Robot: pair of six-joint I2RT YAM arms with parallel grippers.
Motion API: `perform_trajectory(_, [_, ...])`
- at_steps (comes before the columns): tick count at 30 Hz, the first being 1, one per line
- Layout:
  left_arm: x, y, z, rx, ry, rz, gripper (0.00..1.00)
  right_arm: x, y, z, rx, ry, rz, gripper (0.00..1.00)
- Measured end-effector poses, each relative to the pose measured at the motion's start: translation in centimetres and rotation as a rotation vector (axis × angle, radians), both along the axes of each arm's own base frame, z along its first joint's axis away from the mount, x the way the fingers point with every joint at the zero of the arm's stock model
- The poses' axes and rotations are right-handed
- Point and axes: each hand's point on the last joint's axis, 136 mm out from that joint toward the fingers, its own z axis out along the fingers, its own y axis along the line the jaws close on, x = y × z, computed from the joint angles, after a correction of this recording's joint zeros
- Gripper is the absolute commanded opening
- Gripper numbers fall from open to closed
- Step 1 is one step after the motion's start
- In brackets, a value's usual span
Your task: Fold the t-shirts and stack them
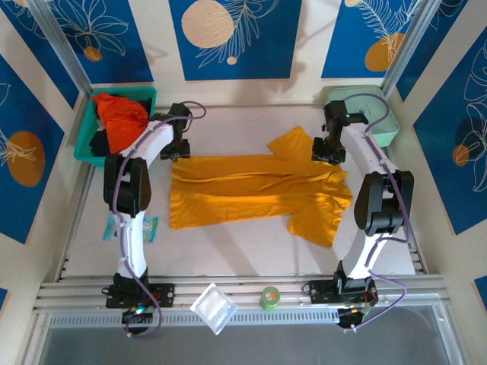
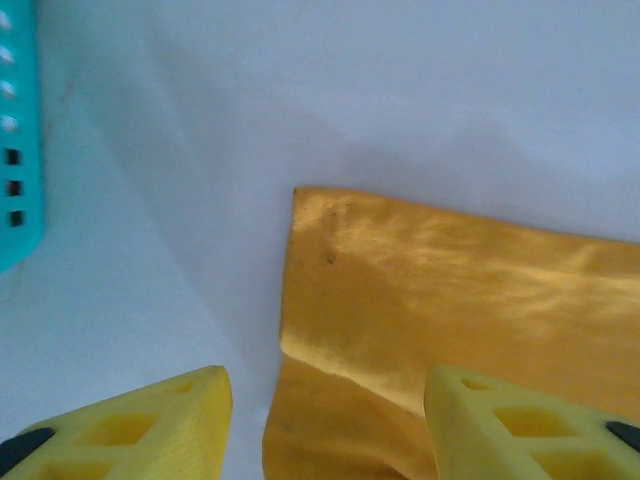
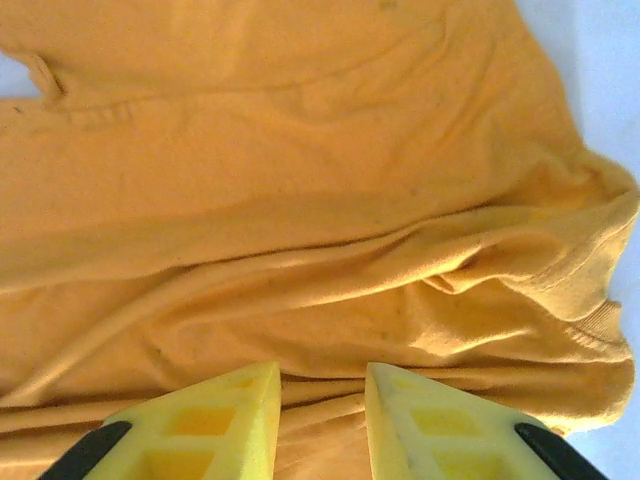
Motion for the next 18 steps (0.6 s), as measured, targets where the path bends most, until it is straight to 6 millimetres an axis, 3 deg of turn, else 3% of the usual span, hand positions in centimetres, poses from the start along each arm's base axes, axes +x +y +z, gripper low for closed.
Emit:
perform_trajectory(4, [0.8,0.3,-1.9,-0.017,0.033,0.001,0.53,-0.8,0.2,-1.0,0.000,0.029,0.007,0.28])
perform_trajectory(9, [2.3,0.2,-1.8,-0.036,0.013,0.004,0.52,-1.2,0.7,-1.4,-0.001,0.039,0.019,0.26])
perform_trajectory(18, [2.4,1.3,-3.2,-0.053,0.047,0.020,0.51,-1.0,1.1,-1.4,-0.001,0.033,0.030,0.24])
